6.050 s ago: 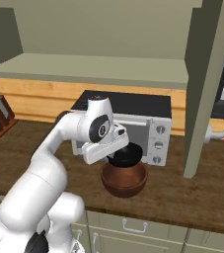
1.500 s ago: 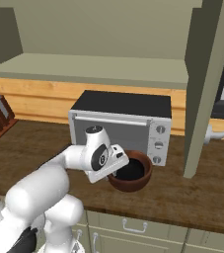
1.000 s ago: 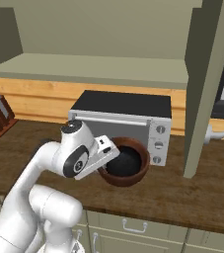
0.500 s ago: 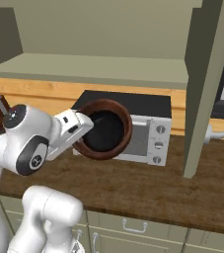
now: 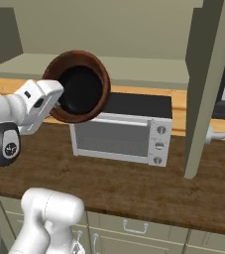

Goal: Pick up the bowls on the counter and stack them on top of one another in the open cabinet. Place the smaller bowl on top of the larger bowl.

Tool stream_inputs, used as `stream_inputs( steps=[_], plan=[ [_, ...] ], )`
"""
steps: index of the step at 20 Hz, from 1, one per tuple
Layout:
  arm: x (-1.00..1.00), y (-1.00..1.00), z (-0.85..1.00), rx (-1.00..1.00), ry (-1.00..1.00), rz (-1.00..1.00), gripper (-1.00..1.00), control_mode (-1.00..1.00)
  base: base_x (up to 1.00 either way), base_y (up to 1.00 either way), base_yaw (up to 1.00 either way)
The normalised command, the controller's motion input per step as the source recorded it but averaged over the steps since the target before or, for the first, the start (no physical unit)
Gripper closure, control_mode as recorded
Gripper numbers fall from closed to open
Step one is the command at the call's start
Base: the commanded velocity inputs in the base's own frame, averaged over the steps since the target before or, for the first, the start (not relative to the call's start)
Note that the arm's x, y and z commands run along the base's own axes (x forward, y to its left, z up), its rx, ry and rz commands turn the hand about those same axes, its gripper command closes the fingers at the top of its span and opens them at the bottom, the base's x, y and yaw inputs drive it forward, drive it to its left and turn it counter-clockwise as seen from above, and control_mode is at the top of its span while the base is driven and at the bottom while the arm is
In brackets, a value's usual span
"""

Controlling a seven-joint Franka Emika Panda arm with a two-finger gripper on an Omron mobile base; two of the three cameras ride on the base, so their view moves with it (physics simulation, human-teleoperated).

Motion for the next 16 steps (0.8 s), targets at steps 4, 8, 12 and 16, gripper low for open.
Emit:
stream_inputs(
  steps=[4,8,12,16],
  plan=[
    [0.68,0.26,0.86,-0.1,-0.04,0.11,1.0,-1.0,0.0,0.0,0.0],
    [0.45,0.02,0.51,-0.04,0.04,0.18,1.0,-1.0,0.0,0.0,0.0],
    [0.07,0.01,0.02,-0.02,0.01,0.07,1.0,-1.0,0.0,0.0,0.0],
    [0.54,0.0,0.0,0.0,0.05,0.0,1.0,-1.0,0.0,0.0,0.0]
  ],
)
